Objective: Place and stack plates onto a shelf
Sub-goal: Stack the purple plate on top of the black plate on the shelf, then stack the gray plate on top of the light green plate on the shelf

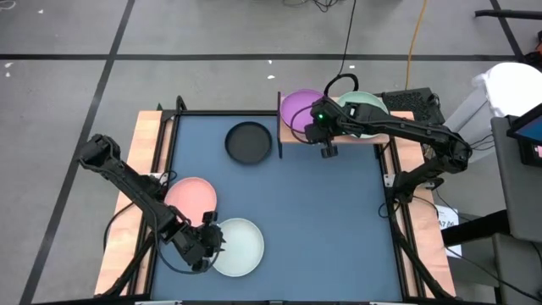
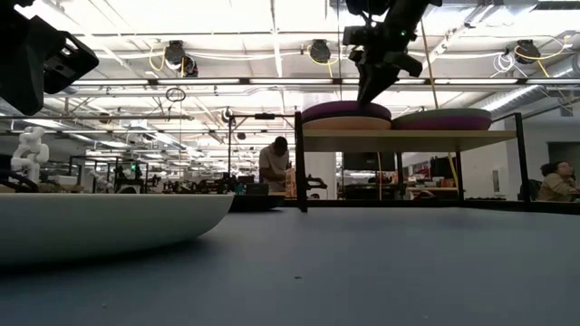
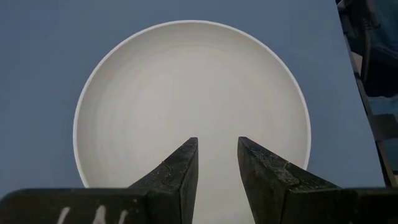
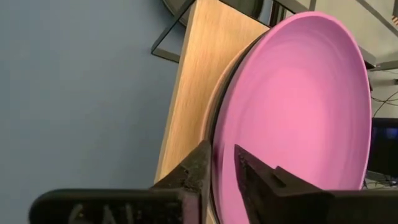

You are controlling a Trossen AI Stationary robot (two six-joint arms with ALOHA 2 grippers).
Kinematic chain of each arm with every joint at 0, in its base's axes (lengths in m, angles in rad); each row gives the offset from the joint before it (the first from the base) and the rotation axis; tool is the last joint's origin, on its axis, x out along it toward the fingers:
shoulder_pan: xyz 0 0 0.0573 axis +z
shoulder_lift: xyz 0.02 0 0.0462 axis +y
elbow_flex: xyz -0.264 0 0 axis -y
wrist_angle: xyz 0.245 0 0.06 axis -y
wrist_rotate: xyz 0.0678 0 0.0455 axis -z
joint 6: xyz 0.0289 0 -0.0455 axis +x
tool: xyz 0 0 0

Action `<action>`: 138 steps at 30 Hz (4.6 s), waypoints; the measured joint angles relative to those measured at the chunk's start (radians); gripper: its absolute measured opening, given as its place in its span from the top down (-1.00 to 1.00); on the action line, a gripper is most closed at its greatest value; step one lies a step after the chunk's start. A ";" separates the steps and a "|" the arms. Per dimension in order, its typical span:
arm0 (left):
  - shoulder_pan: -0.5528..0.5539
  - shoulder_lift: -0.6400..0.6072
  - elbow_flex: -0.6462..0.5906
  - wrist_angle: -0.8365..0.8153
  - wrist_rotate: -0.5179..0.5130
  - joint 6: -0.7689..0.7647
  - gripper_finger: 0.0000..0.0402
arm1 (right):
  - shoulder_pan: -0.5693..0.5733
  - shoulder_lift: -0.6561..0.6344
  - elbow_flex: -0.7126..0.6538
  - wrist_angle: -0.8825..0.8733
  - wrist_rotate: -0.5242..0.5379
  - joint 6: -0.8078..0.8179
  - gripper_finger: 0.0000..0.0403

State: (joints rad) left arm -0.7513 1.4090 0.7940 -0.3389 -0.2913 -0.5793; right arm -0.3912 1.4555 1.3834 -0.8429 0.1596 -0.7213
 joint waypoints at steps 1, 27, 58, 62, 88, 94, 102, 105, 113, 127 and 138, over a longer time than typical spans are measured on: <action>0.000 0.000 0.000 0.000 0.000 0.000 0.41 | 0.000 0.000 0.000 0.000 0.000 0.001 0.69; 0.000 0.000 0.000 -0.001 -0.050 -0.017 0.41 | 0.024 -0.077 -0.091 0.075 0.049 0.189 0.97; 0.003 0.000 0.000 -0.019 -0.109 -0.027 0.31 | 0.262 -0.305 -0.176 0.078 0.016 0.662 0.92; -0.028 0.001 0.000 -0.034 -0.080 -0.055 0.03 | 0.358 -0.346 -0.268 0.122 0.019 0.760 0.92; -0.159 0.197 0.000 0.109 0.064 0.149 0.07 | 0.617 -0.488 -0.806 0.644 0.019 0.926 0.92; -0.162 0.208 0.000 0.109 0.082 0.217 0.07 | 0.637 -0.488 -0.835 0.712 0.019 0.919 0.92; -0.162 0.208 0.000 0.100 0.081 0.281 0.07 | 0.652 -0.487 -0.835 0.712 0.019 0.941 0.92; -0.162 0.208 0.000 0.077 0.076 0.298 0.11 | 0.666 -0.487 -0.835 0.716 0.019 0.968 0.92; -0.166 0.208 0.000 0.045 0.058 0.356 0.46 | 0.715 -0.487 -0.835 0.796 0.020 0.994 0.92; -0.155 0.207 0.000 0.060 0.056 0.467 0.94 | 0.803 -0.487 -0.835 1.025 0.027 0.998 0.92; -0.085 0.208 0.000 0.175 0.107 0.533 0.95 | 0.871 -0.487 -0.835 1.034 0.105 0.939 0.92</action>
State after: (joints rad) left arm -0.8365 1.6167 0.7937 -0.1639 -0.1847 -0.0463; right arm 0.4801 0.9688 0.5484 0.1909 0.2647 0.2173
